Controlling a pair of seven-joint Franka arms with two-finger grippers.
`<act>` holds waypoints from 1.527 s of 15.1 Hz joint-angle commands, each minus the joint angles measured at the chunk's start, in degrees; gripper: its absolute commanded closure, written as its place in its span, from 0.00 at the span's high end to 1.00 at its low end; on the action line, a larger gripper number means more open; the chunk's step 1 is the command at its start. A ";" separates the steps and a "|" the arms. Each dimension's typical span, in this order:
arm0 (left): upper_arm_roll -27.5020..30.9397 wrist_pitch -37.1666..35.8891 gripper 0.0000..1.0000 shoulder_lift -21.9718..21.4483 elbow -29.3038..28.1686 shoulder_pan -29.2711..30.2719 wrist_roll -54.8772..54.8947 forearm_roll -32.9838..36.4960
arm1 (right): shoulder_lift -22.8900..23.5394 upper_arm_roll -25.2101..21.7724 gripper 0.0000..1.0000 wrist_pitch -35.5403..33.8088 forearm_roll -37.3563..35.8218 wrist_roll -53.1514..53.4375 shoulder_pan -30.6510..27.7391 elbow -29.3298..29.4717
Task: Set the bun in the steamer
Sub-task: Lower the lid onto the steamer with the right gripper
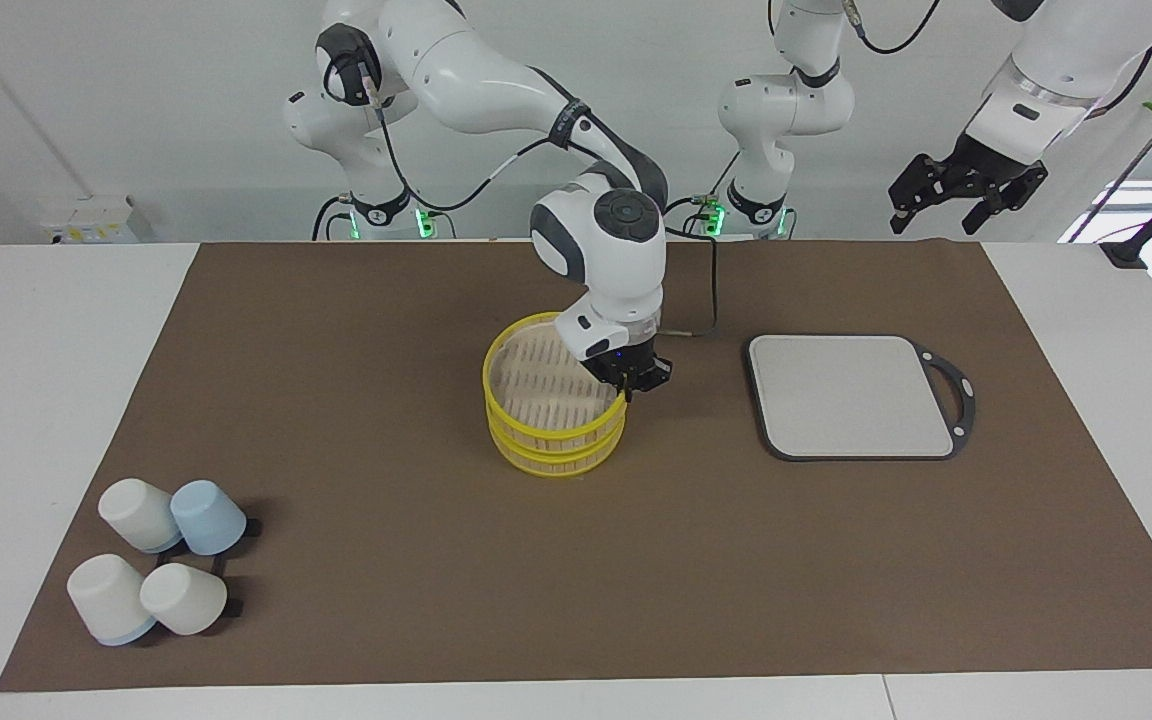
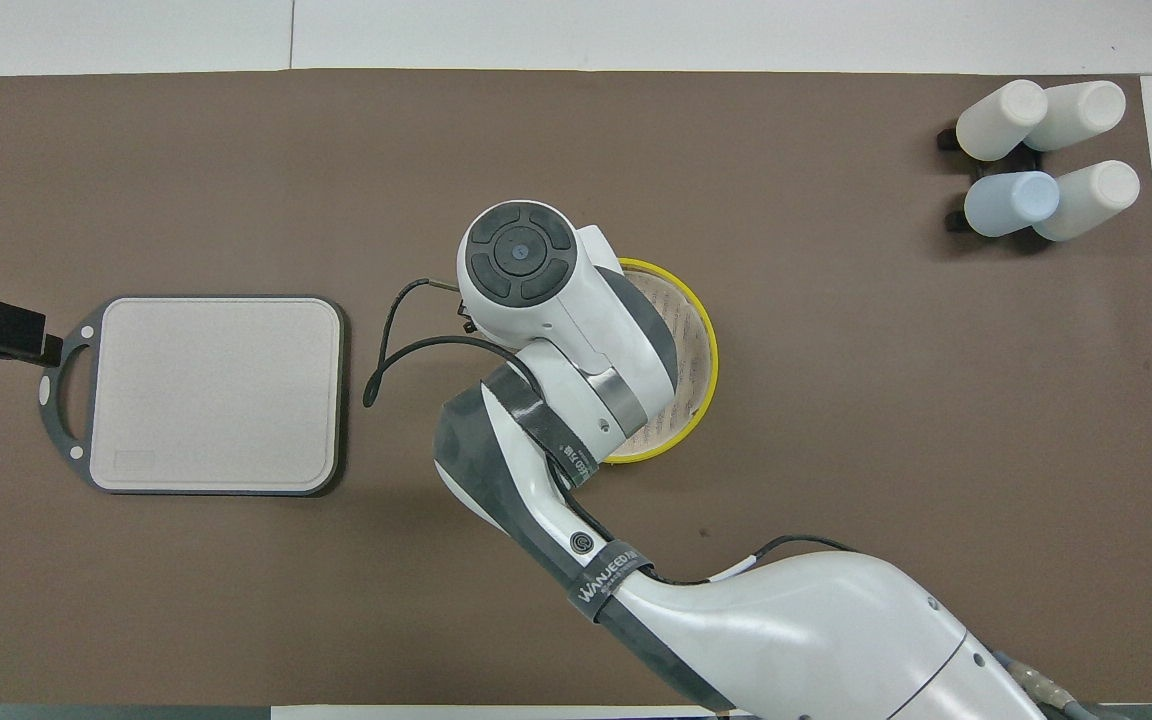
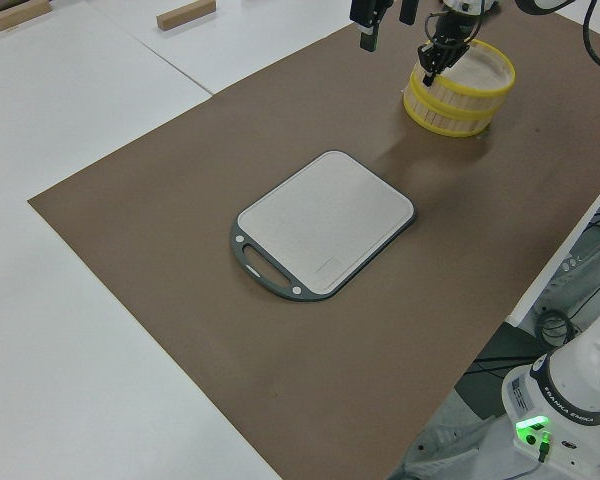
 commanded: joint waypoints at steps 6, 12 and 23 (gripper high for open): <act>-1.08 1.30 1.00 -1.68 -2.55 1.52 2.69 1.17 | -0.98 -0.18 0.00 2.59 -0.36 0.33 -0.19 -2.35; -0.46 3.32 1.00 -2.21 -3.87 1.43 3.05 3.97 | -1.68 -0.18 0.00 4.34 -0.27 -0.03 -0.11 -4.63; -0.37 2.97 1.00 -2.74 -4.31 1.17 2.44 3.89 | -9.56 -0.36 1.00 -5.91 -0.71 -7.81 -4.57 0.12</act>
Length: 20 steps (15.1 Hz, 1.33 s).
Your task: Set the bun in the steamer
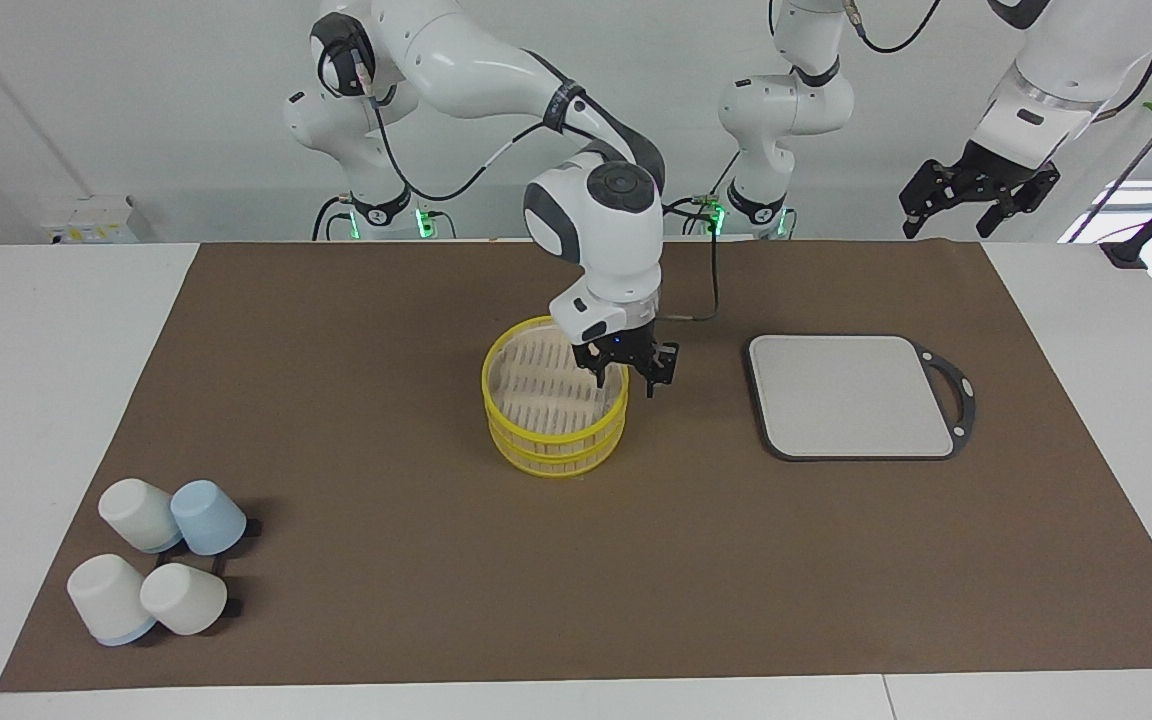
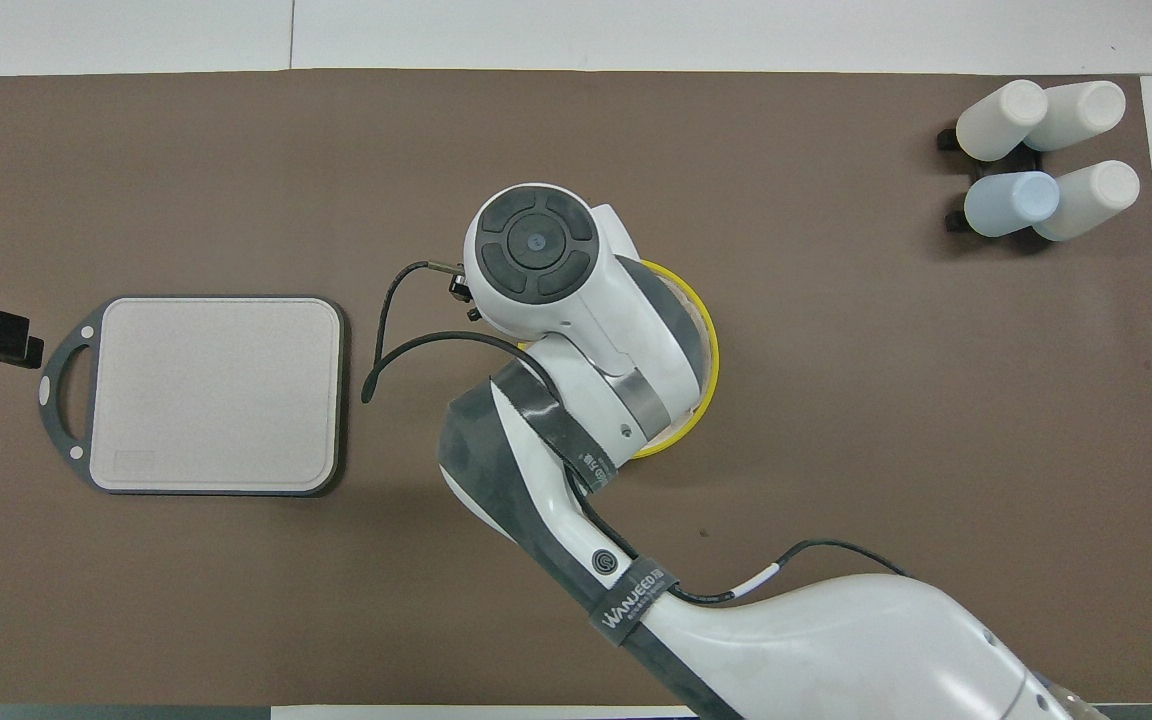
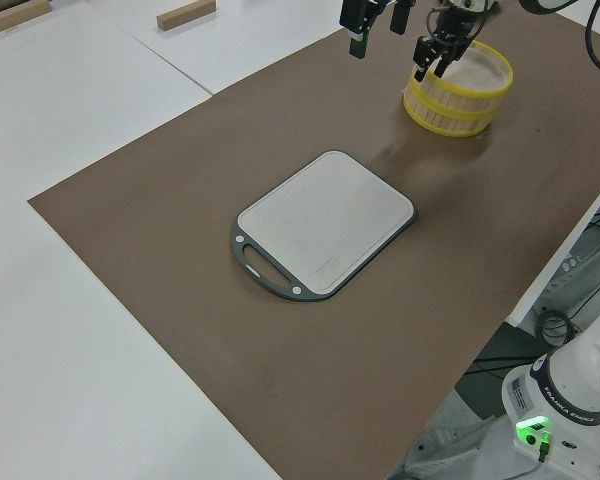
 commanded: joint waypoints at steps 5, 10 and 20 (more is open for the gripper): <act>-0.20 0.94 1.00 -1.86 -2.32 0.33 0.57 1.13 | -10.33 0.26 1.00 -16.89 -0.73 -33.68 -14.13 -1.37; -0.20 0.94 1.00 -1.86 -2.41 0.33 0.57 1.13 | -12.71 0.35 1.00 -21.12 -0.82 -59.08 -28.98 -4.18; -0.20 0.94 1.00 -1.86 -2.41 0.33 0.57 1.13 | -28.44 0.26 1.00 -15.23 -0.12 -65.81 -39.63 -24.84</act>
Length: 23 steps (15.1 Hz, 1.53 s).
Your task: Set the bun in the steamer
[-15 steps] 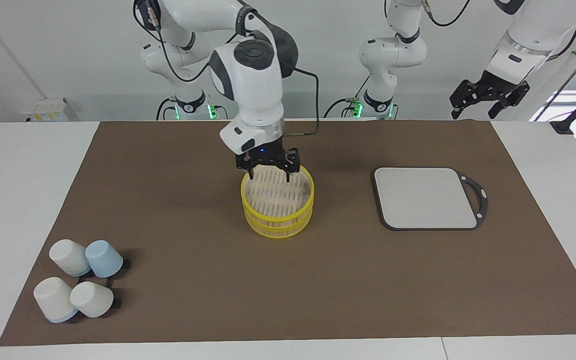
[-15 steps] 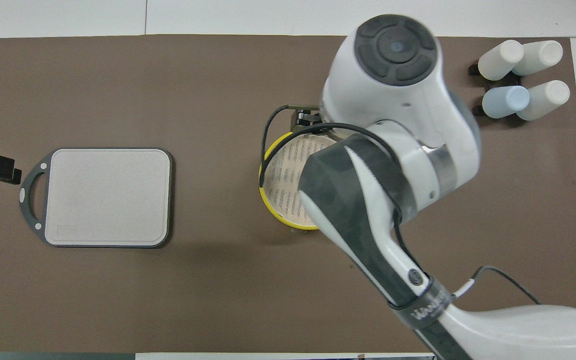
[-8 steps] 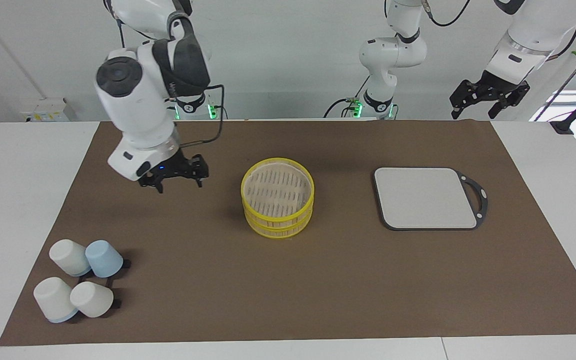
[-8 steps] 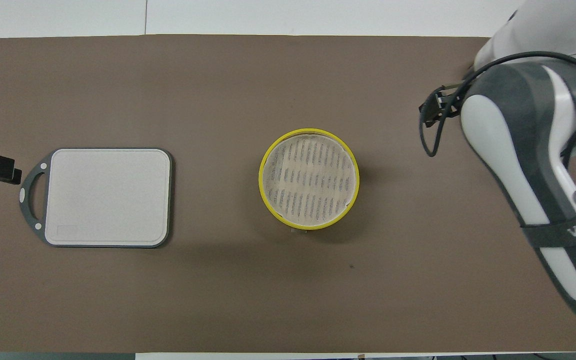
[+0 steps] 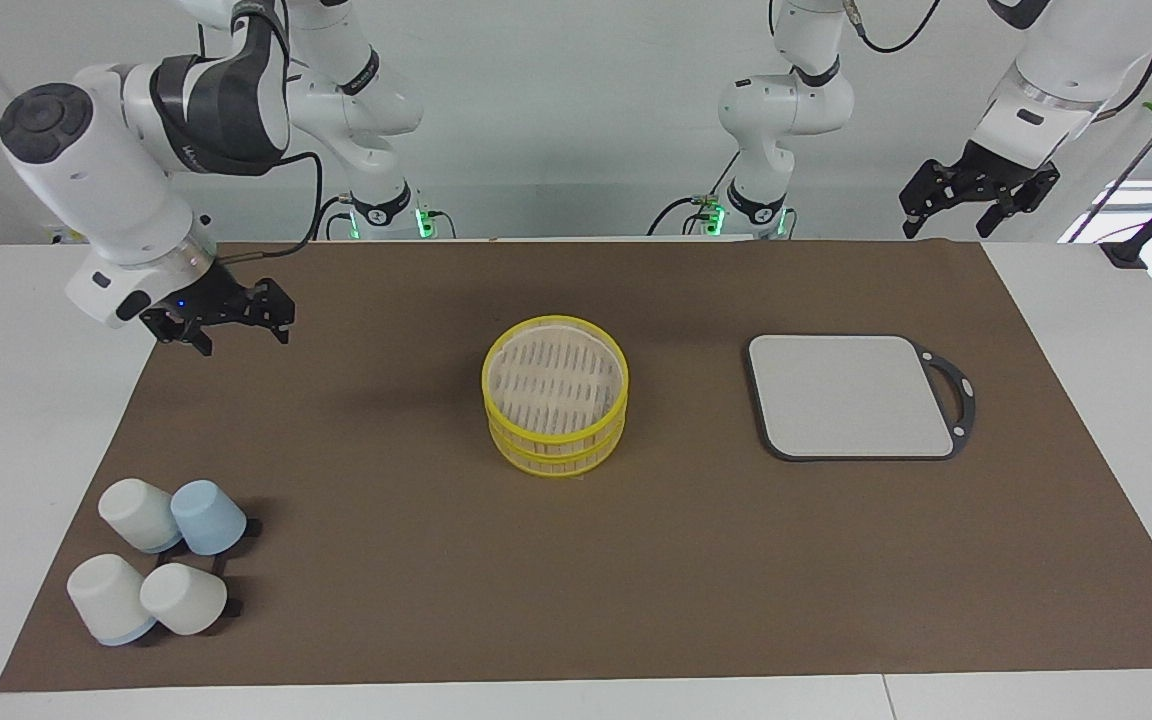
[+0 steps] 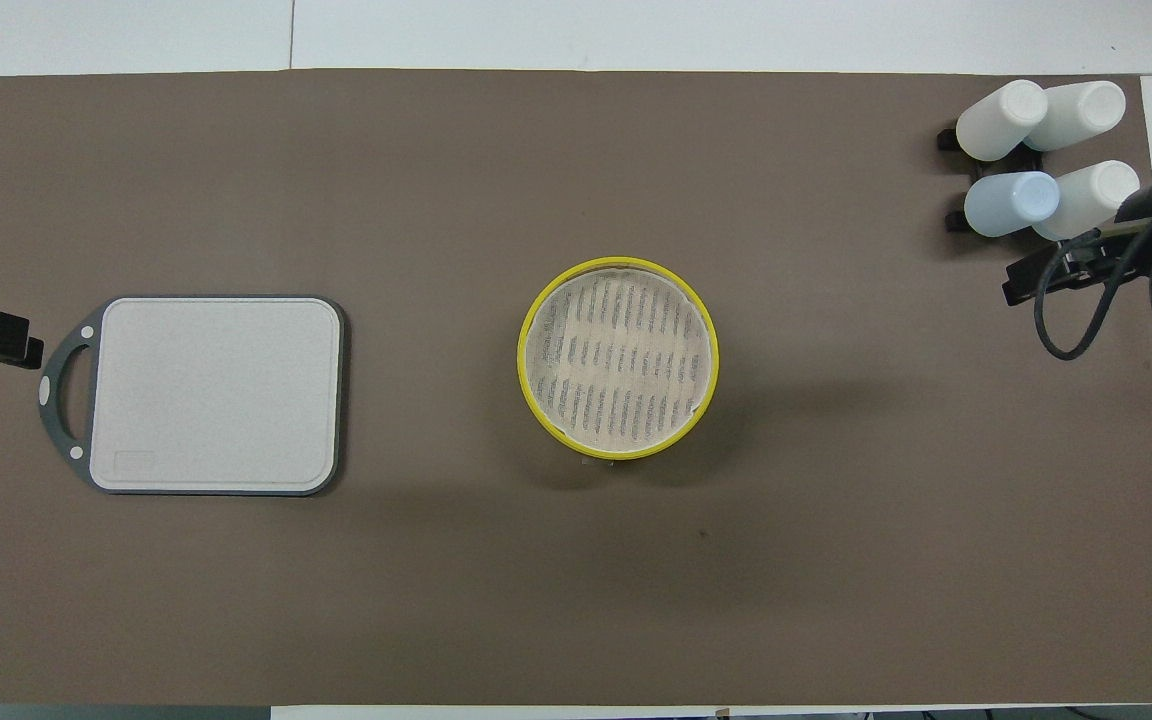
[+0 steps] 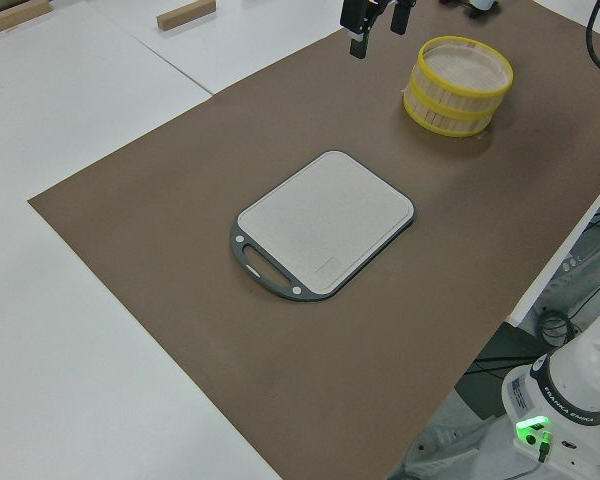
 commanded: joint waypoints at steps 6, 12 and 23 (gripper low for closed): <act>-0.22 0.94 1.00 -1.82 -2.22 0.33 0.57 1.13 | -4.33 0.88 1.00 2.81 0.13 -0.55 -2.45 -4.72; -0.22 0.94 1.00 -1.82 -2.31 0.33 0.57 1.13 | -4.24 0.80 1.00 4.74 -0.66 -0.64 -2.54 -4.64; -0.22 0.94 1.00 -1.82 -2.31 0.33 0.57 1.13 | -3.89 0.97 1.00 3.43 -2.60 0.24 -2.27 -3.40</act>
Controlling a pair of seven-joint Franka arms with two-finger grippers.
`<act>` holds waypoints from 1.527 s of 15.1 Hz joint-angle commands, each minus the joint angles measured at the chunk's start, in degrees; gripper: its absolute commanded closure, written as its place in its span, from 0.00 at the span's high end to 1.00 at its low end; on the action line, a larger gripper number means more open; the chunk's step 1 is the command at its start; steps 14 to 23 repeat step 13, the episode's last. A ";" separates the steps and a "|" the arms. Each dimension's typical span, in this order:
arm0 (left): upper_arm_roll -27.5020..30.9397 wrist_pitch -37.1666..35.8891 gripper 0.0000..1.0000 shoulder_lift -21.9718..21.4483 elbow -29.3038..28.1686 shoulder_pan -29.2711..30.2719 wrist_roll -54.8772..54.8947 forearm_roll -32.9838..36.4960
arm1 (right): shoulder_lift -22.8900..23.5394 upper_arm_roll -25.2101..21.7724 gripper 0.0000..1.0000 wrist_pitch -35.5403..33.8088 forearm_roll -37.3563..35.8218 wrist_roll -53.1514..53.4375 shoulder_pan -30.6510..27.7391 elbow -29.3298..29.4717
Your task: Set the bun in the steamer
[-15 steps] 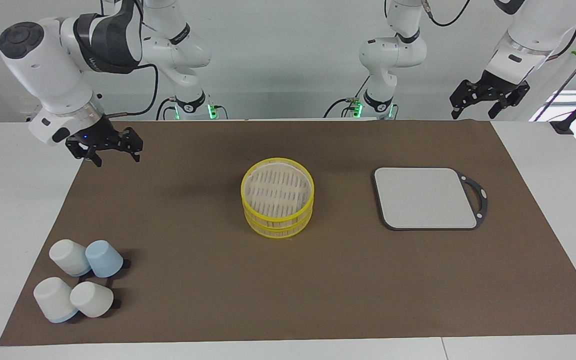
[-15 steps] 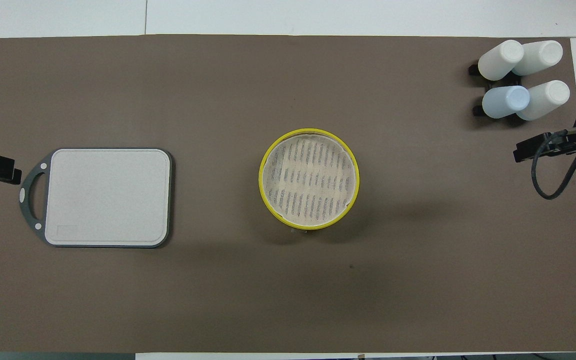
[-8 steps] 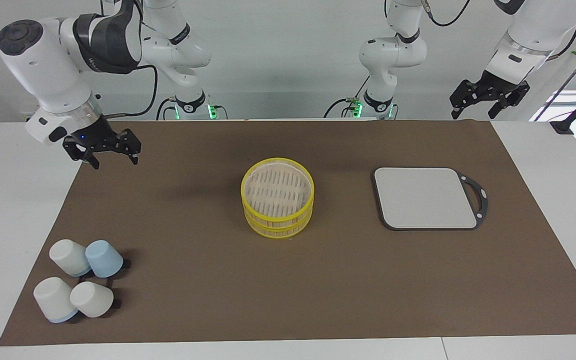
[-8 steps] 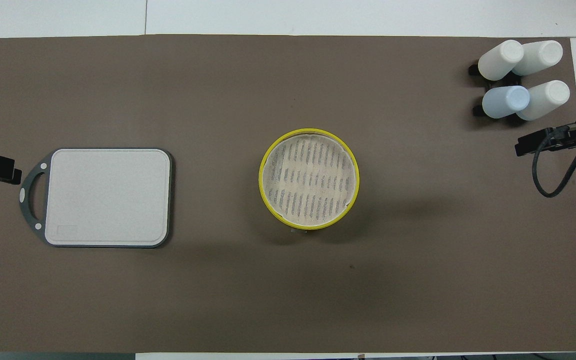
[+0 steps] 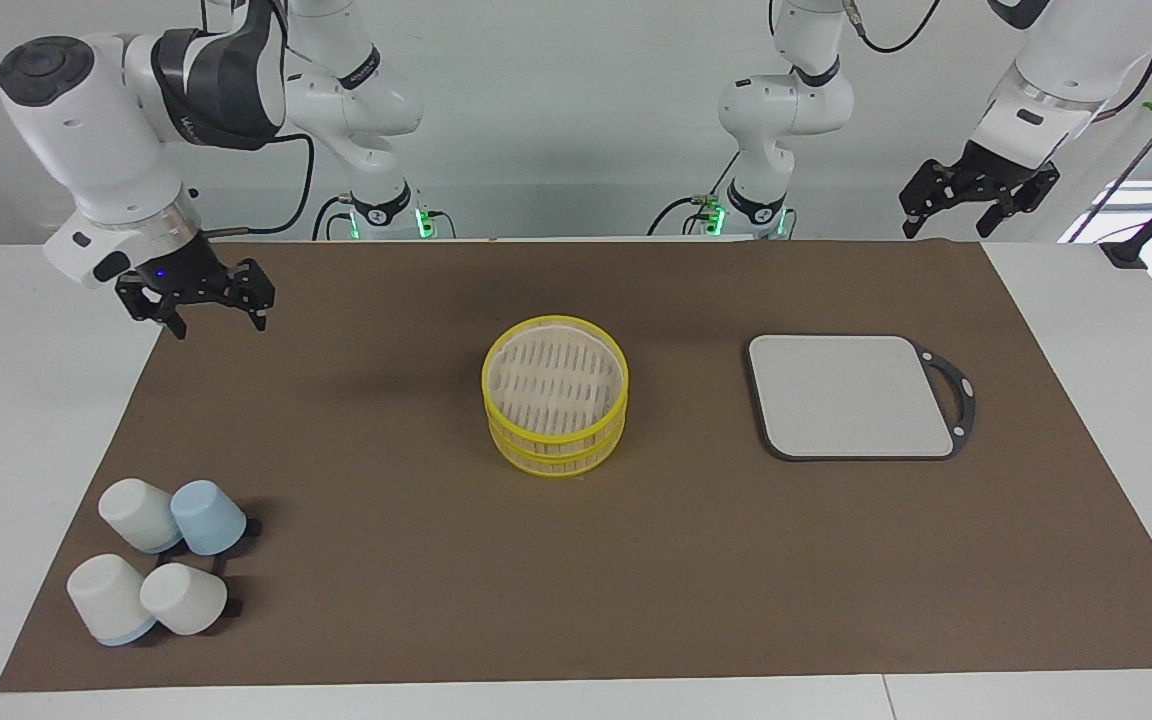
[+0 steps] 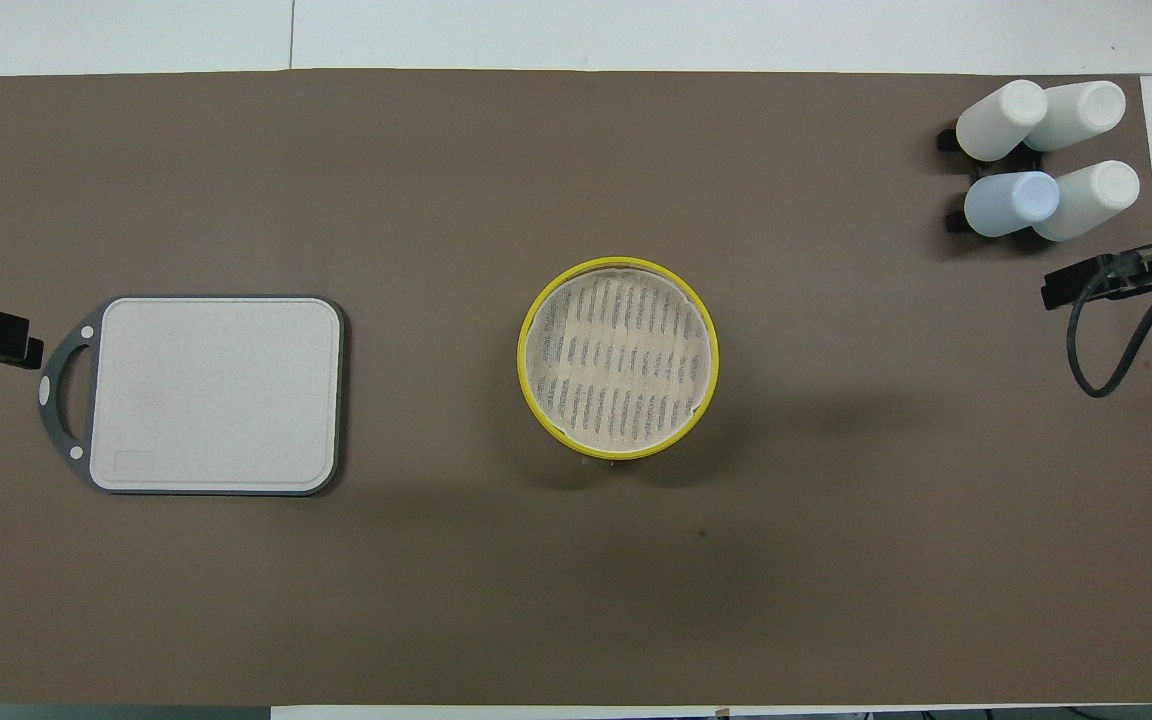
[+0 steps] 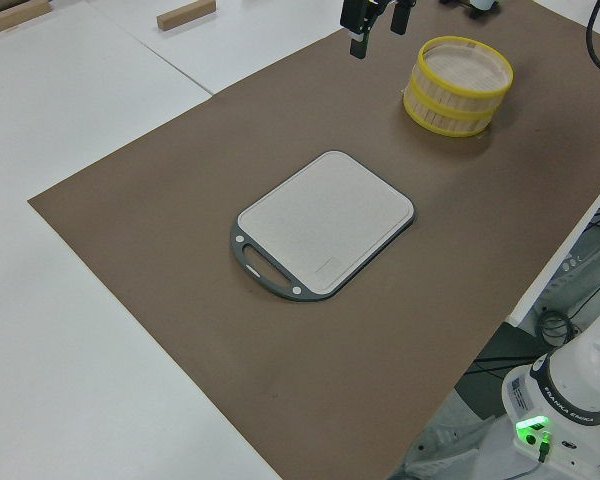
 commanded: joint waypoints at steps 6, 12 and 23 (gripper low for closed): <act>-0.22 0.94 1.00 -1.81 -2.20 0.33 0.57 1.13 | -0.25 0.57 1.00 -2.79 4.21 1.13 -1.16 0.29; -0.22 0.94 1.00 -1.81 -2.28 0.33 0.57 1.13 | -0.25 0.48 1.00 -2.70 3.77 1.13 -1.16 0.29; -0.22 0.94 1.00 -1.81 -2.28 0.33 0.57 1.13 | -0.34 0.48 1.00 -2.70 3.68 1.21 -0.98 0.29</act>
